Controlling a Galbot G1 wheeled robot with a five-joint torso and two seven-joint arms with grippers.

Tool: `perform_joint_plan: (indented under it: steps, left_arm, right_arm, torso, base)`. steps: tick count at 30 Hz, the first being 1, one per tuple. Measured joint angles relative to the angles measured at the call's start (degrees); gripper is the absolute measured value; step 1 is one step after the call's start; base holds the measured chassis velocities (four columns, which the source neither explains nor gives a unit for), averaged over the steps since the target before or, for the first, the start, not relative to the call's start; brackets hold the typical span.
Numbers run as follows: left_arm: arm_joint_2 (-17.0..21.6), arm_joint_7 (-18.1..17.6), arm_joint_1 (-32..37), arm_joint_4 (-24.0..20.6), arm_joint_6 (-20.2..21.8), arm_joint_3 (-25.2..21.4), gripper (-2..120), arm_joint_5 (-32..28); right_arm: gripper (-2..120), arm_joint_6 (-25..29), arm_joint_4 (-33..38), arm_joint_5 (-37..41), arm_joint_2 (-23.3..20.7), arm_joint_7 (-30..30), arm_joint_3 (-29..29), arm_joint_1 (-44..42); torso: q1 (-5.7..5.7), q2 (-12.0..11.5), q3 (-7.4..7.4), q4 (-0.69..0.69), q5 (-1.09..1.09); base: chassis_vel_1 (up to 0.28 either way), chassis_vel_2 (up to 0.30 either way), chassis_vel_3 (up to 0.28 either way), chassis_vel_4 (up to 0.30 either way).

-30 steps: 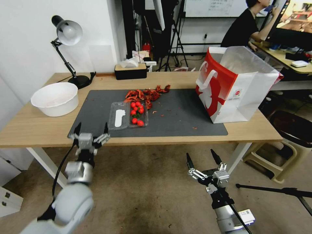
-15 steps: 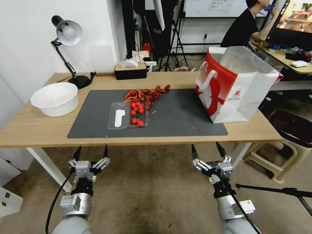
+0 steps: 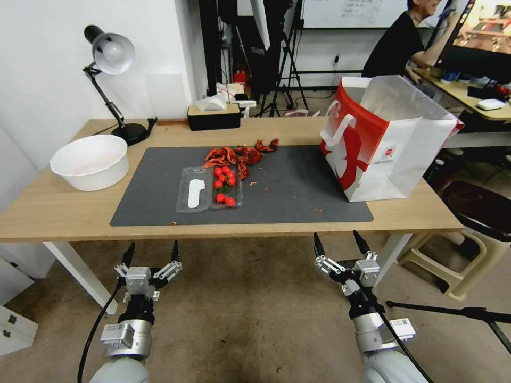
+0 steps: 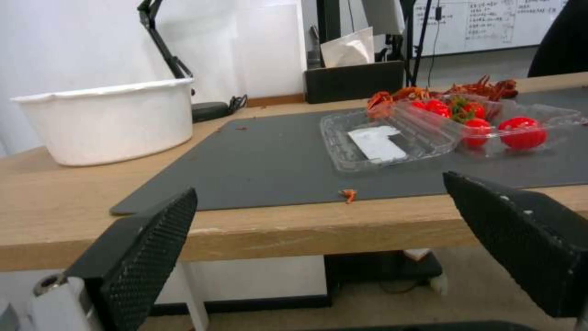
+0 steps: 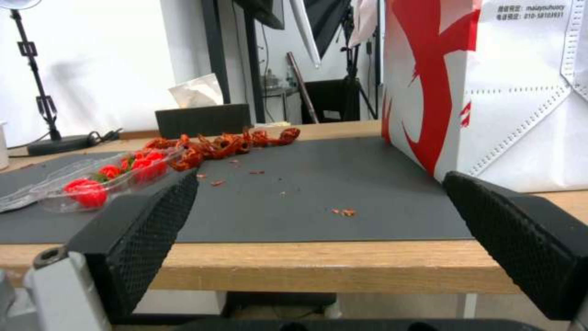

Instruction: Pick up the trash from the table and place it into the takeout bag.

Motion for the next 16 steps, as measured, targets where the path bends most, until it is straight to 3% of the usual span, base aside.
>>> perform_joint_plan:
  steps: [16]
  left_arm:
    - [0.05, -0.07, -0.1, 0.03, 0.14, 0.06, 100, -0.08]
  right_arm:
    - [100, 0.0, -0.02, 0.0, 0.0, -0.01, -0.01, -0.04]
  torso:
    - [0.0, 0.0, 0.0, 0.0, 0.0]
  base:
    - [0.0, 0.0, 0.0, 0.0]
